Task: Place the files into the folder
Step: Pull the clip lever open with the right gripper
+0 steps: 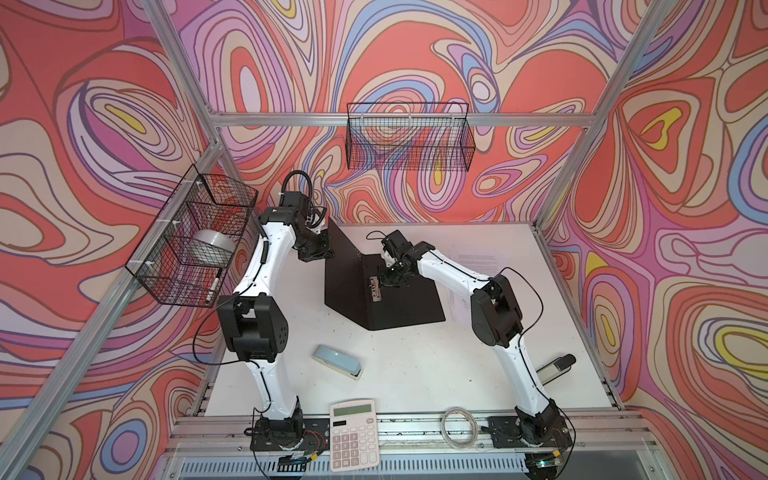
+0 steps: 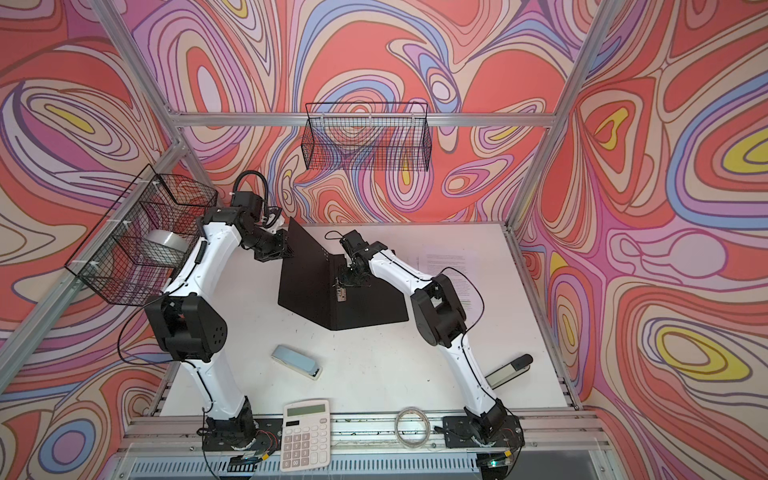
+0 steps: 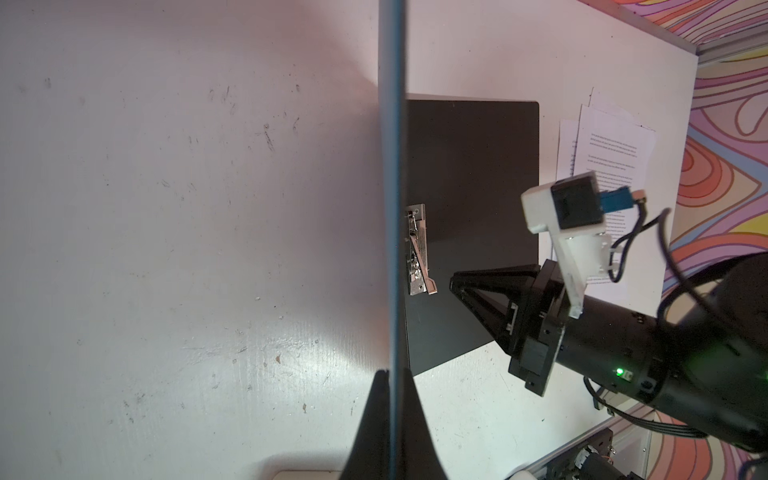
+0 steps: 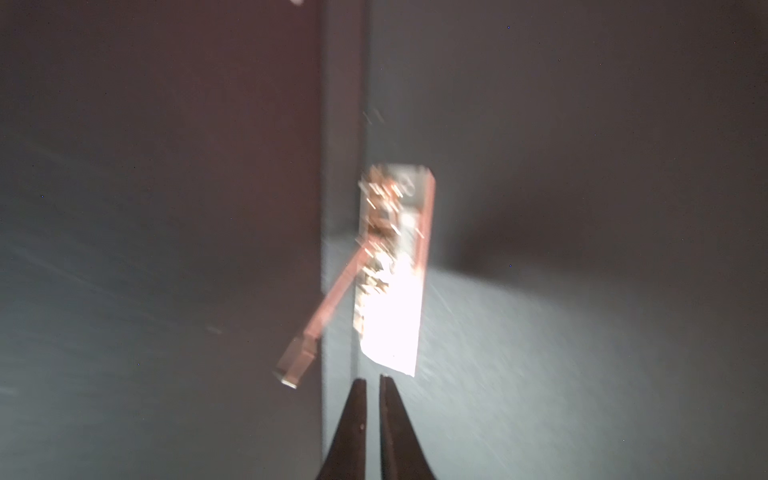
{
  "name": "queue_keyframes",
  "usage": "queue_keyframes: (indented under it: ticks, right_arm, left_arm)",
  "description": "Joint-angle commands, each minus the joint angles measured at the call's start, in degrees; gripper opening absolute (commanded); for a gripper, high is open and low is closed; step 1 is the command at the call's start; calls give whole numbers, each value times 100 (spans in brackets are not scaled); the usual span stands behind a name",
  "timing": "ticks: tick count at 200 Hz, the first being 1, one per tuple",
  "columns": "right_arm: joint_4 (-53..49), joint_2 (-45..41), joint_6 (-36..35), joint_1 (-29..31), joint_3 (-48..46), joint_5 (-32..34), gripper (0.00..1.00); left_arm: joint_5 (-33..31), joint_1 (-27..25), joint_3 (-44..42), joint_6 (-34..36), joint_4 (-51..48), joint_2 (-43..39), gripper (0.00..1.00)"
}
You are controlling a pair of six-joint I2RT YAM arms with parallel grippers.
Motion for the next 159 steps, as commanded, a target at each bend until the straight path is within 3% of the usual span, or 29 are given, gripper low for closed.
queue_keyframes:
  ticks: [1,42,159]
  right_arm:
    - [132,-383,-68,-15,-477,-366,13]
    - [778,-206,94,-15,-638,-1160,14]
    - [900,659,-171,-202,550,-1286,13]
  left_arm:
    - [238,18,183,174,-165,104,0]
    - [174,18,230,271,-221,184,0]
    - [170,18,214,377,-302,134,0]
